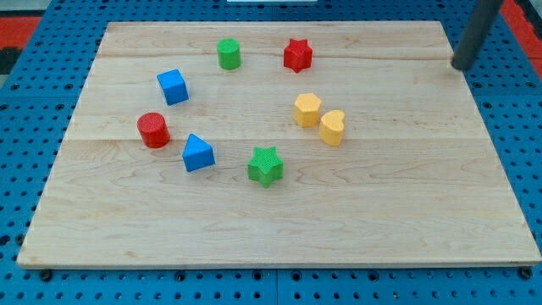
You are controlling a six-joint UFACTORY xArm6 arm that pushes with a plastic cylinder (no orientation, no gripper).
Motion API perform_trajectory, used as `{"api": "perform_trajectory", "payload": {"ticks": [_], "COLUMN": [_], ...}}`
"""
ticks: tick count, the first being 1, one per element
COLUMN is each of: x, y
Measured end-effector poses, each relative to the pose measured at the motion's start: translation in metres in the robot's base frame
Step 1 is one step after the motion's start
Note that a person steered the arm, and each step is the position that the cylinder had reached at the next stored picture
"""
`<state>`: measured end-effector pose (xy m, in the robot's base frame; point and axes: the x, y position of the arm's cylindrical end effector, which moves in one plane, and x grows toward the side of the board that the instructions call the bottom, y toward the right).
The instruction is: Move the green blocks left above the red star
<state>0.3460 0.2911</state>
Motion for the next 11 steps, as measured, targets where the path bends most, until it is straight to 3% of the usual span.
{"api": "perform_trajectory", "payload": {"ticks": [1,2,4,5,6,7,9,10,11], "x": [0.107,0.156,0.225,0.24,0.208,0.141,0.131,0.09,0.109], "y": [0.003,-0.012,-0.133,-0.232,-0.284,-0.294,-0.302,-0.341,-0.332]}}
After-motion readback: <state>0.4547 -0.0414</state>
